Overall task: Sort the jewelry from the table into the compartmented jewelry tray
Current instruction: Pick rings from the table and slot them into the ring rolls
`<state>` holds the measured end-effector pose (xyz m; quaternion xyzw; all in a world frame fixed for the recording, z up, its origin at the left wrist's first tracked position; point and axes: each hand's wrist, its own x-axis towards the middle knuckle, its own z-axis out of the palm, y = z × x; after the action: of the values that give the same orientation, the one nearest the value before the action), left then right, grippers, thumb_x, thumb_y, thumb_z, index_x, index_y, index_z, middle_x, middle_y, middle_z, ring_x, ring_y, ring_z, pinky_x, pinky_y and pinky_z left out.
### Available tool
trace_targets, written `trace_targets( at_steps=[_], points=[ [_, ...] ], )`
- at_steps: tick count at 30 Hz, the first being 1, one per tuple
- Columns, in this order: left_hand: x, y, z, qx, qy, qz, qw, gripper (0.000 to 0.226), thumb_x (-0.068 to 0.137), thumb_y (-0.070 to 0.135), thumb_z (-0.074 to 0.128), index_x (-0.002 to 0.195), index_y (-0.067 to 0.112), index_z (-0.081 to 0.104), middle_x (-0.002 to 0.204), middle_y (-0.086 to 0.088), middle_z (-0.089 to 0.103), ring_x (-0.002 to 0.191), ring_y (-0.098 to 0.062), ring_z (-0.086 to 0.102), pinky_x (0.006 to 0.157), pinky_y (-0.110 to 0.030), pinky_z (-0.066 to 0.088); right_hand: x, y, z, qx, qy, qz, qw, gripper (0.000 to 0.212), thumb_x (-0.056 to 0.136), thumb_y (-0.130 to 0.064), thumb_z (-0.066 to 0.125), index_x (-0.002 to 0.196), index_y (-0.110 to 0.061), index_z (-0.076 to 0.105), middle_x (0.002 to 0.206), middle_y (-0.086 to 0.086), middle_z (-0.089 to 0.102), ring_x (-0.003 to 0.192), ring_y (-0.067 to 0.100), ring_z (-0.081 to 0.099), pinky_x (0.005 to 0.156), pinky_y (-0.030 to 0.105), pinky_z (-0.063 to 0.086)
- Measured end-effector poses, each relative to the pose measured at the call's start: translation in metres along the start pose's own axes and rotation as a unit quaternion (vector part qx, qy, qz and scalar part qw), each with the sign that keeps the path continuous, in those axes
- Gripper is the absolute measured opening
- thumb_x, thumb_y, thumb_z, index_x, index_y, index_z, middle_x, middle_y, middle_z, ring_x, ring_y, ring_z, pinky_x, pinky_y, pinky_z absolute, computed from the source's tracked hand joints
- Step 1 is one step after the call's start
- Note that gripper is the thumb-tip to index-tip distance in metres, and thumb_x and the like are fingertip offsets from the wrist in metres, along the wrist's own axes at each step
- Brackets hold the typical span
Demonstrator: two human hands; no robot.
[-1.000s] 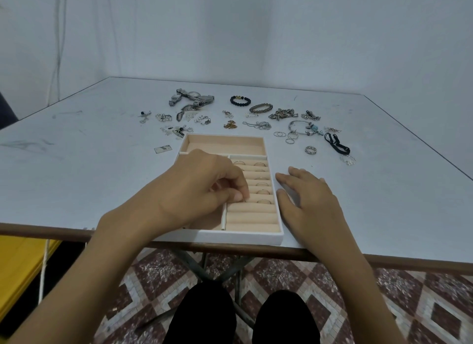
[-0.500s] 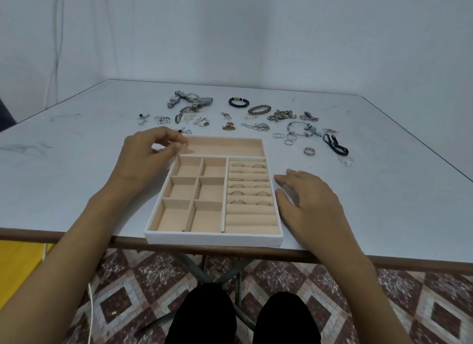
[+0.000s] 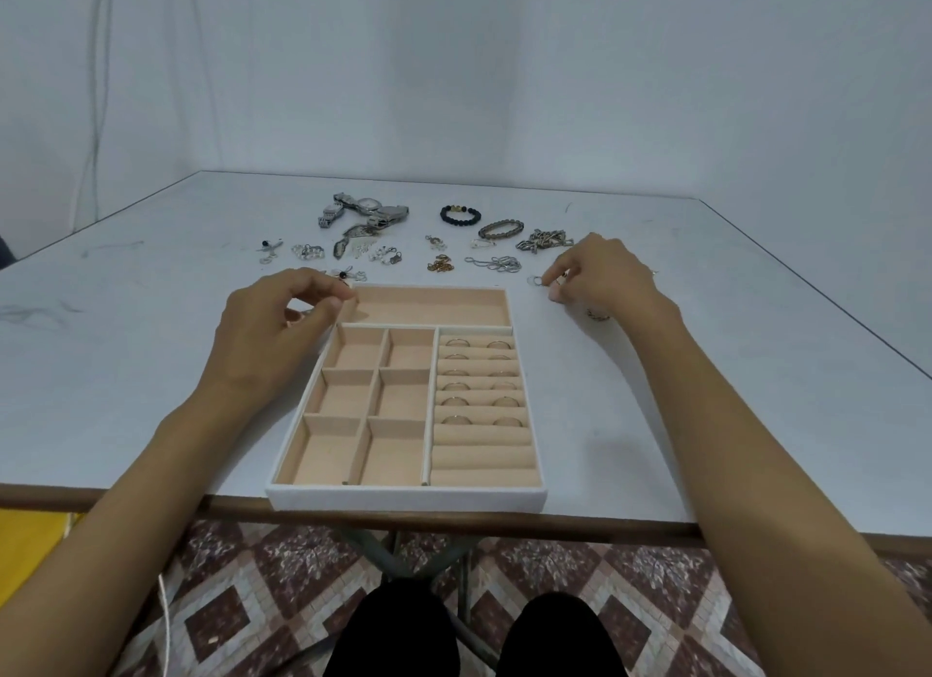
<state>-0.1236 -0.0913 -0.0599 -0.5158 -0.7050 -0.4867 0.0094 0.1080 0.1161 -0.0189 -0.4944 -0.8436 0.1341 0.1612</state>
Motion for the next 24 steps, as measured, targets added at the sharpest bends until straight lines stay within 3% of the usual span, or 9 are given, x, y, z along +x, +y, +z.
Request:
trace_targets(
  at_steps=[3, 11, 15, 21, 24],
  points=[
    [0.005, 0.009, 0.005, 0.002, 0.001, -0.004, 1.0, 0.016, 0.082, 0.028, 0.055, 0.086, 0.034, 0.069, 0.091, 0.013, 0.069, 0.086, -0.009, 0.061, 0.078, -0.038, 0.05, 0.005, 0.005, 0.003, 0.009, 0.016, 0.0, 1.0, 0.019, 0.076, -0.016, 0.073, 0.093, -0.025, 0.076, 0.096, -0.001, 0.065, 0.093, 0.02, 0.062, 0.074, 0.031, 0.048],
    [0.075, 0.08, 0.06, 0.128, -0.164, 0.12, 0.971, 0.016, 0.089, 0.027, 0.056, 0.1, 0.029, 0.067, 0.092, 0.015, 0.064, 0.09, -0.011, 0.06, 0.083, -0.035, 0.048, 0.007, 0.012, 0.004, 0.057, 0.019, -0.011, 0.998, 0.011, 0.075, -0.017, 0.076, 0.085, -0.022, 0.073, 0.07, -0.014, 0.054, 0.07, 0.01, 0.053, 0.06, 0.024, 0.036],
    [0.095, 0.104, 0.107, 0.248, -0.247, 0.118, 0.929, 0.022, 0.092, 0.028, 0.05, 0.11, 0.031, 0.064, 0.116, 0.007, 0.061, 0.108, -0.017, 0.055, 0.083, -0.031, 0.039, 0.006, 0.015, 0.002, 0.098, 0.046, -0.019, 0.994, 0.01, 0.073, -0.016, 0.077, 0.079, -0.021, 0.072, 0.067, -0.011, 0.056, 0.062, 0.006, 0.049, 0.054, 0.024, 0.032],
    [0.096, 0.099, 0.156, 0.309, -0.272, 0.106, 0.905, 0.032, 0.095, 0.027, 0.049, 0.126, 0.026, 0.056, 0.129, -0.002, 0.051, 0.12, -0.026, 0.05, 0.08, -0.032, 0.035, 0.006, 0.017, 0.0, 0.143, 0.107, -0.018, 0.984, 0.008, 0.074, -0.019, 0.076, 0.081, -0.021, 0.073, 0.072, -0.005, 0.061, 0.068, 0.013, 0.054, 0.052, 0.023, 0.03],
    [0.096, 0.099, 0.161, 0.313, -0.256, 0.102, 0.909, 0.029, 0.094, 0.025, 0.05, 0.121, 0.025, 0.061, 0.124, -0.004, 0.055, 0.115, -0.028, 0.053, 0.077, -0.032, 0.036, 0.005, 0.016, 0.0, 0.144, 0.103, -0.017, 0.984, 0.008, 0.075, -0.019, 0.076, 0.082, -0.021, 0.073, 0.075, -0.003, 0.063, 0.064, 0.01, 0.053, 0.052, 0.023, 0.03]
  ],
)
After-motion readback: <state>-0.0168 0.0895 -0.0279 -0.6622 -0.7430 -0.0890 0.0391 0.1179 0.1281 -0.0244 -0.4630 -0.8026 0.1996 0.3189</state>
